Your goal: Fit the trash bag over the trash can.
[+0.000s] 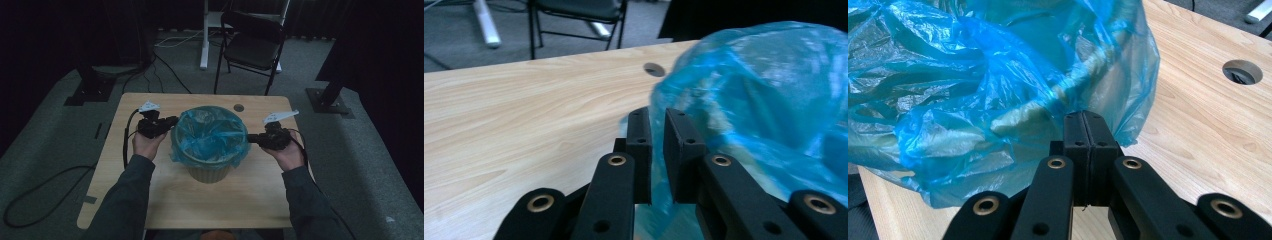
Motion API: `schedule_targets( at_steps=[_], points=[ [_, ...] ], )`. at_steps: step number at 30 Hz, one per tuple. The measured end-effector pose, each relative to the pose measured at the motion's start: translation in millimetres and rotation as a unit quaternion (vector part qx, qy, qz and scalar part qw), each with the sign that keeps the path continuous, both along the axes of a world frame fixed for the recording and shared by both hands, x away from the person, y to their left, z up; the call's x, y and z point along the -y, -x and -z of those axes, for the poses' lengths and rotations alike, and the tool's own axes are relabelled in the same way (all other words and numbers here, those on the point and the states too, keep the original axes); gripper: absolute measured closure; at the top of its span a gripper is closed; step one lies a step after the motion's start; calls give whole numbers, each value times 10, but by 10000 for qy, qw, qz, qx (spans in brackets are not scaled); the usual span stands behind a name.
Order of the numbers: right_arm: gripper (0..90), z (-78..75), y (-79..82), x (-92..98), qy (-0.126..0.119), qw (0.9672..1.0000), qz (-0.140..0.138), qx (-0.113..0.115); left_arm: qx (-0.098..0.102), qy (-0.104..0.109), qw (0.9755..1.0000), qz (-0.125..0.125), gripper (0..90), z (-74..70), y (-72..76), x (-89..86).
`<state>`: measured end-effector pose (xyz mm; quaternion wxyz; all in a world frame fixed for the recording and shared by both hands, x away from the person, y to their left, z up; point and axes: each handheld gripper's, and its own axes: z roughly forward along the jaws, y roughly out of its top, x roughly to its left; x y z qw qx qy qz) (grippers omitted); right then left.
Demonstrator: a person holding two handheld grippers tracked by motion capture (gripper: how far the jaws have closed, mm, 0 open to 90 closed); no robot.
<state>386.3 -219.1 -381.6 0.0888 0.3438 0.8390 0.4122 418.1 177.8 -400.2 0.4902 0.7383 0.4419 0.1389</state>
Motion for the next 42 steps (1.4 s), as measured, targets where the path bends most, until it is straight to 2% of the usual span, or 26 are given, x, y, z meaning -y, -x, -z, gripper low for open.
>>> schedule_targets(
  at_steps=[2, 5, 10, 12, 15, 17, 22, 26, 35, 39, 42],
  points=[
    [898, 3, -2, -30, 56, 10000, 4, 35, 15, -6, 10000, -14, 814, -2, 10, -3],
    [896, 17, -16, -29, 0, 10000, -10, 33, -20, 105, 9999, 33, 820, 10, 19, -26],
    [894, 44, -9, -26, 41, 9999, -106, -23, -5, 118, 9993, 362, 835, 15, 100, -28],
    [876, 51, -16, -4, 41, 10000, -72, -36, 9, 42, 9991, 433, 815, 10, 121, -36],
    [833, 55, -22, 21, 3, 10000, -42, -31, 66, -57, 9996, 280, 738, -20, 126, -78],
    [796, 49, -16, 23, 66, 10000, 0, 27, 113, -15, 9998, 180, 703, -53, 122, -114],
    [744, 40, -7, 53, 65, 9999, 67, 89, 284, 22, 9995, 167, 662, -189, 127, -156],
    [724, 38, -4, 69, 42, 9999, 96, 111, 420, 15, 9986, 308, 617, -279, 137, -124],
    [705, 38, -5, 84, 6, 9999, 100, 110, 614, 44, 9964, 578, 606, -451, 141, 44],
    [703, 43, -6, 91, -18, 9999, 96, 107, 682, 9, 9947, 773, 607, -517, 141, 154],
    [702, 46, -5, 93, -36, 9999, 96, 110, 726, -79, 9924, 992, 613, -568, 155, 269]
  ],
)
